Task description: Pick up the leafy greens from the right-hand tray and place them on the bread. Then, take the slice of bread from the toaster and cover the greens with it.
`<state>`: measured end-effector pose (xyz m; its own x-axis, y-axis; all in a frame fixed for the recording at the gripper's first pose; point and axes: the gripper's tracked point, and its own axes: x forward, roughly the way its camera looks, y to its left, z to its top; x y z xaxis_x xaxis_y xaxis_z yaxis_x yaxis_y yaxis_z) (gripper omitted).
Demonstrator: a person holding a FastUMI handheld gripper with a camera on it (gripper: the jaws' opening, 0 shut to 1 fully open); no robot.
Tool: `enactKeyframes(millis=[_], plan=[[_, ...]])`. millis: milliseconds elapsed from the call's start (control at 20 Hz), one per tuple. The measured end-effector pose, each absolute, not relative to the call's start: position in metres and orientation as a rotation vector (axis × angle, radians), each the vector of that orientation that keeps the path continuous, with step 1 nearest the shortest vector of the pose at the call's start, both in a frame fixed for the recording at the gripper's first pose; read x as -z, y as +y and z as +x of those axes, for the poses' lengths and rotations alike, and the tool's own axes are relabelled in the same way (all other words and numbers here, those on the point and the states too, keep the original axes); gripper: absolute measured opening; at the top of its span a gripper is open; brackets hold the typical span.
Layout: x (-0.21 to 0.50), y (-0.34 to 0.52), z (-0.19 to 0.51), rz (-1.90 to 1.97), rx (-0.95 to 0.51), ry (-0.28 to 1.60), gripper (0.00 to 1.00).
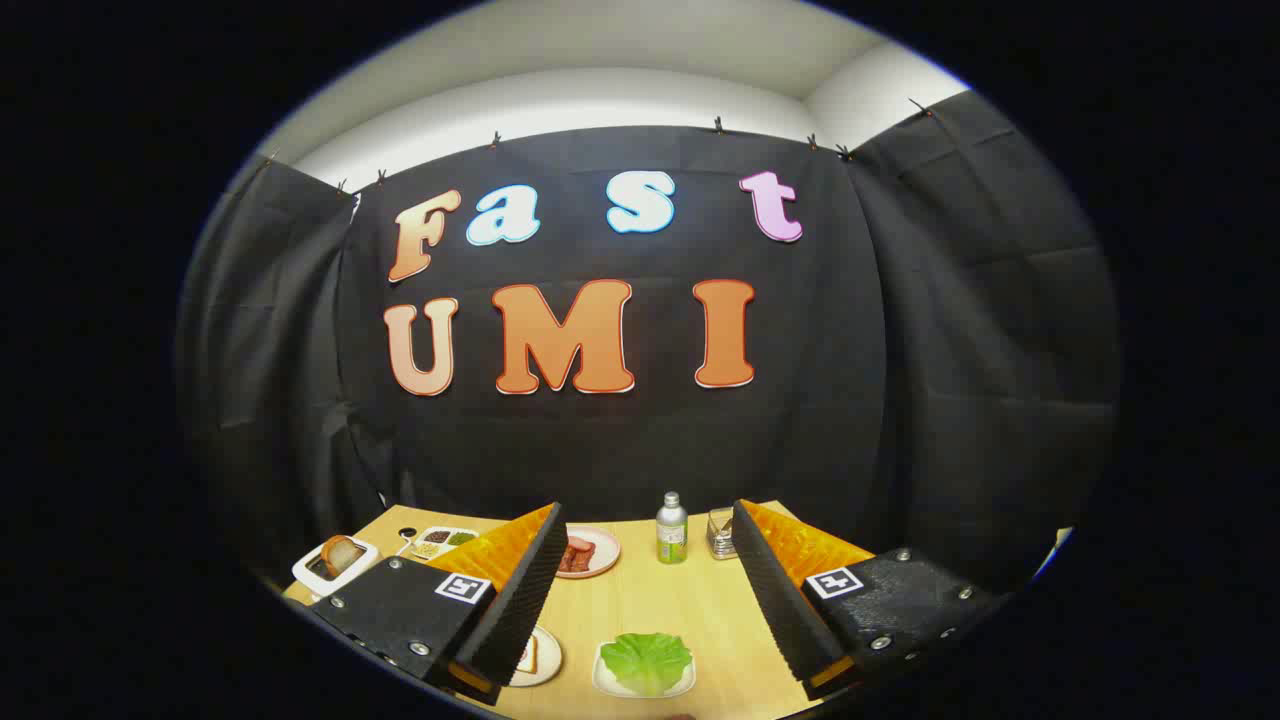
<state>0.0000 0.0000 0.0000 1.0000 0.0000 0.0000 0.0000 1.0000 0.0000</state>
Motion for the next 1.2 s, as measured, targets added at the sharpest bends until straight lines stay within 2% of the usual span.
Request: enactKeyframes(millis=[950, 1200], plan=[[0.016, 0.016, 0.002, -0.019, -0.004, 0.058, 0.99], [0.038, 0.018, 0.012, -0.053, -0.011, 0.146, 0.99]])
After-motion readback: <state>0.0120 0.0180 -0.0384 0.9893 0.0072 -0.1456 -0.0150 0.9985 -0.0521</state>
